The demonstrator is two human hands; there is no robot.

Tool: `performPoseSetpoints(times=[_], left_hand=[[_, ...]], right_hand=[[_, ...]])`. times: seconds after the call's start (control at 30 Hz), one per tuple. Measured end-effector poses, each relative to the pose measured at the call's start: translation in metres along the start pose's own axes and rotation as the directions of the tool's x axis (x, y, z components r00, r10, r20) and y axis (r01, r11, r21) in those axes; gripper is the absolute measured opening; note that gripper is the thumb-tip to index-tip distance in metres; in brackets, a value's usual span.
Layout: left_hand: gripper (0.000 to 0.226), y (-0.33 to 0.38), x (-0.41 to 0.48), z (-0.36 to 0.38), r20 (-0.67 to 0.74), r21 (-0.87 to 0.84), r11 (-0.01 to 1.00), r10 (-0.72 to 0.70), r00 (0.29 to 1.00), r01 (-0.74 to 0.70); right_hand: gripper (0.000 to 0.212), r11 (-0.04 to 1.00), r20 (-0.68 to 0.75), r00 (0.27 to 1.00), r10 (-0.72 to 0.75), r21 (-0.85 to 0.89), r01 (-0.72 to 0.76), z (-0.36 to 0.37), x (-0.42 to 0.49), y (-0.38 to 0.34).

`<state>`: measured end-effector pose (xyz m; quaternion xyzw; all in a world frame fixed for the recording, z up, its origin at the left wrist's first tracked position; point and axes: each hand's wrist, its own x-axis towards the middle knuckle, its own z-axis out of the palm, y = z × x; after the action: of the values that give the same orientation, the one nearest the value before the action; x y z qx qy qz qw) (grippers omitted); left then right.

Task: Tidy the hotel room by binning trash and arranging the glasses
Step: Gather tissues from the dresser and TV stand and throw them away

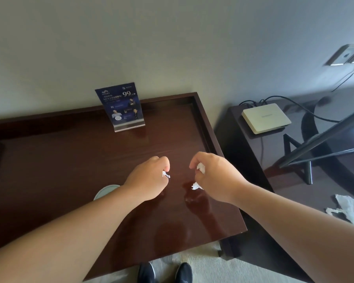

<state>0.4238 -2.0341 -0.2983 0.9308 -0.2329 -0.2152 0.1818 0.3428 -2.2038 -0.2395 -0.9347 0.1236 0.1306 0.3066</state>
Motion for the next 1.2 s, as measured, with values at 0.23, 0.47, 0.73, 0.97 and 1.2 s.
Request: performPoseSetpoints(times=[0.23,0.47,0.73,0.97,1.2], left_hand=[[0.01,0.028,-0.028,-0.048,-0.141,0.032,0.999,0.036,0.989,-0.032],[0.03,0.063,-0.059,-0.079,-0.226,0.205,0.965,0.211,0.951,-0.165],[0.014,0.086,-0.089,-0.094,-0.229,0.203,0.921,0.373,0.899,-0.331],[0.022,0.098,-0.132,-0.089,-0.159,0.171,0.854,0.516,0.842,-0.492],[0.022,0.125,-0.166,-0.072,-0.099,0.127,0.77,0.637,0.764,-0.625]], right_hand=[[0.012,0.994,-0.023,0.994,-0.109,-0.022,0.108,-0.037,-0.026,-0.021],[0.005,0.987,-0.118,0.981,-0.15,-0.076,0.142,-0.064,-0.067,-0.036],[0.004,0.993,-0.311,0.949,-0.062,-0.114,0.027,-0.069,-0.132,-0.047],[0.004,0.991,-0.418,0.906,0.068,-0.08,-0.111,-0.04,-0.2,-0.056],[0.005,0.971,-0.478,0.863,0.165,-0.073,-0.226,-0.026,-0.265,-0.05]])
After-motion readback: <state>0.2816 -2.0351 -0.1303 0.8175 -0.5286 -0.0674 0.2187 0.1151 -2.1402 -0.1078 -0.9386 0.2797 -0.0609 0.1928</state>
